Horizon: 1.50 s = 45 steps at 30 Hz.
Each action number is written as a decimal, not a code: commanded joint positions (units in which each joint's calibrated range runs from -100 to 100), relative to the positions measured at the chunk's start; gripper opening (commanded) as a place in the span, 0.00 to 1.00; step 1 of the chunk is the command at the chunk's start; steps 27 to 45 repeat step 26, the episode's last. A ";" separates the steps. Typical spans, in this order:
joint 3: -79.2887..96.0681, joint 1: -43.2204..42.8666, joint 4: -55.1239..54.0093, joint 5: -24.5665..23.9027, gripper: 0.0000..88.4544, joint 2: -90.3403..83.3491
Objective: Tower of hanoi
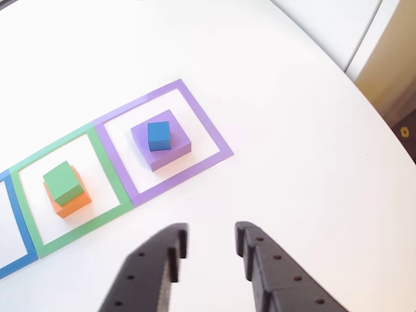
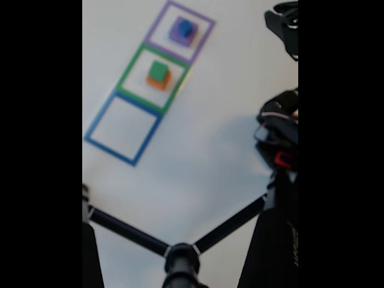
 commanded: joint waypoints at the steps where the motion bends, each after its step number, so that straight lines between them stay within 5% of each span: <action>1: 16.94 2.35 -14.27 0.00 0.27 -1.45; 9: 65.39 3.59 -82.44 0.00 0.39 3.32; 26: 72.39 -3.41 -121.47 0.00 0.39 31.50; 45: 72.39 -3.41 -121.47 0.00 0.39 31.50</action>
